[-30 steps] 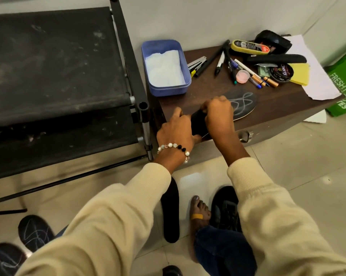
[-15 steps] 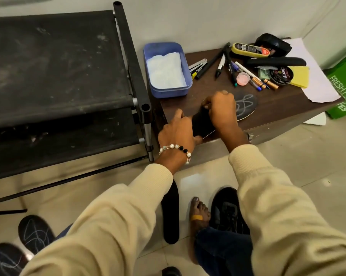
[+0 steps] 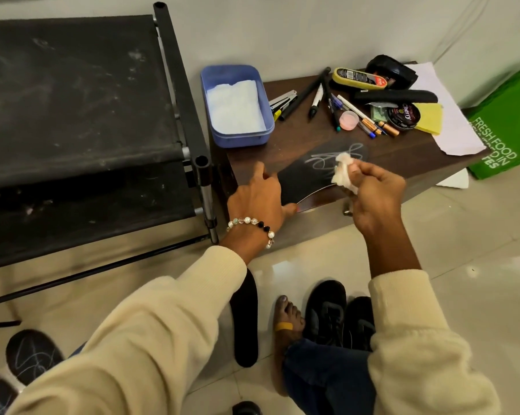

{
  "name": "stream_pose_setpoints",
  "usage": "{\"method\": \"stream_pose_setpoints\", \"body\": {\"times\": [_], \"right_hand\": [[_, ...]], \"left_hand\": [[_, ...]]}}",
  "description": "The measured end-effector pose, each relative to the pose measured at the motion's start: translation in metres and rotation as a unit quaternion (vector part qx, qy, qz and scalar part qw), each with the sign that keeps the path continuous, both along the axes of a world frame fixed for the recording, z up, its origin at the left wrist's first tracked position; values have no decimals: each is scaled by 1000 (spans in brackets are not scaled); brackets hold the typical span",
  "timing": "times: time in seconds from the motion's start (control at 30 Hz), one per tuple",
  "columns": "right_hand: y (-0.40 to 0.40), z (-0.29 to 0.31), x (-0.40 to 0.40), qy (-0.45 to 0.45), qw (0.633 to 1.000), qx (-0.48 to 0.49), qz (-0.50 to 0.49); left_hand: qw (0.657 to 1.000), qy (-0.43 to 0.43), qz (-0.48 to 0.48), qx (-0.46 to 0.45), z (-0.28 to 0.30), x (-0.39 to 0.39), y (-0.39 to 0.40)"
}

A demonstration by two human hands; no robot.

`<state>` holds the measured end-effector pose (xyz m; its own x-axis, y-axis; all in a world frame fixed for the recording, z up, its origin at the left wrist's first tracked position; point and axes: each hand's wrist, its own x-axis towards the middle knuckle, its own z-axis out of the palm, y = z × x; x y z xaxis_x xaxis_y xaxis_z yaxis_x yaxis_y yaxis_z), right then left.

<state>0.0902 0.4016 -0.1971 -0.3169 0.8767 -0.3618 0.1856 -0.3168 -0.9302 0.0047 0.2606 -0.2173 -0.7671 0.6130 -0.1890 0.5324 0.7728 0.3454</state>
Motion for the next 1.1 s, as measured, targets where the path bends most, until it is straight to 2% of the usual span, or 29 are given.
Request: {"method": "stream_pose_setpoints", "body": {"times": [0.07,0.13,0.2,0.27,0.33,0.4,0.43,0.53,0.7,0.83,0.9,0.97,1.03,1.1], "right_hand": [[4,5,6,75,990,-112,-31],[5,5,9,88,988,-130,2],[8,1,6,36,997,-64,40],[10,-6,3,-100,988,99,67],[12,-12,2,-239,924,277,107],[11,-14,0,-332,850,382,145],[9,-14,-1,-345,828,411,159],[6,-22,-6,-365,767,480,220],[-4,-47,-7,-309,737,511,317],[-13,-37,-4,-303,668,551,400],[-5,-37,-1,-281,665,571,391],[4,-41,3,-319,669,558,373],[3,-45,4,-342,701,519,351],[-6,-45,1,-329,714,518,337]], "left_hand": [[1000,5,-13,-2,0,-1,1],[1000,6,-16,-6,-1,-2,1],[1000,11,-11,-11,-1,-2,1],[1000,15,-4,-24,0,-3,1],[999,15,0,-41,2,-2,2],[998,14,2,-54,3,-1,2],[998,12,3,-57,4,-1,2],[999,12,7,-46,2,-1,4],[1000,15,3,-4,-2,-1,8],[1000,18,10,-3,-5,-1,9],[1000,11,12,-1,-4,-2,10],[1000,3,11,2,-4,-2,10],[1000,-1,13,9,-4,-3,9],[1000,1,17,15,-6,-4,10]]}}
